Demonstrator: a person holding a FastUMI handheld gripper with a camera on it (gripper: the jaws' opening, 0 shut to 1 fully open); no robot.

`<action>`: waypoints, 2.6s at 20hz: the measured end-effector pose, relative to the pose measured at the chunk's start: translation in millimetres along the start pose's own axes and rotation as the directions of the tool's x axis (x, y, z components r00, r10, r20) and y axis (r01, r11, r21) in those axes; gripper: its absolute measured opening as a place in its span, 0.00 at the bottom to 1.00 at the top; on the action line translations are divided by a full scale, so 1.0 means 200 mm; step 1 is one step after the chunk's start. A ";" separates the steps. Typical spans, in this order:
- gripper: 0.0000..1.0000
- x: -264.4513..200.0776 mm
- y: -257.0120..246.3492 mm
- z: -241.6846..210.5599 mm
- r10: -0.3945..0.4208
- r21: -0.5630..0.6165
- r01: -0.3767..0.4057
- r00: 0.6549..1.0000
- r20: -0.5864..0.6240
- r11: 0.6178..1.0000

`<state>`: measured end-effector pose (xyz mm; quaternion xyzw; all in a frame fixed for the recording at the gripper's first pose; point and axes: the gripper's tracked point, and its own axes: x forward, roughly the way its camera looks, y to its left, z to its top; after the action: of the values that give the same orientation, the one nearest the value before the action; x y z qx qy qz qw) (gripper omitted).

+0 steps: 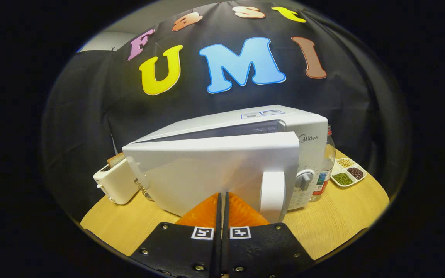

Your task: Open the microwave, put the food inside, and close the microwave door.

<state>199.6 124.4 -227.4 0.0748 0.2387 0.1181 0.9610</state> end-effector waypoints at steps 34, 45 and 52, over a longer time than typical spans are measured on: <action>0.02 -0.56 0.06 0.35 -0.052 -0.072 0.070 0.974 0.222 0.995; 0.50 -1.05 0.13 0.35 -0.049 -0.096 0.081 0.952 0.301 0.992; 0.98 -1.16 0.15 0.34 -0.078 -0.109 0.120 0.939 0.334 0.987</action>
<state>26.9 87.2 -59.9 0.0198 0.0707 0.0705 0.9948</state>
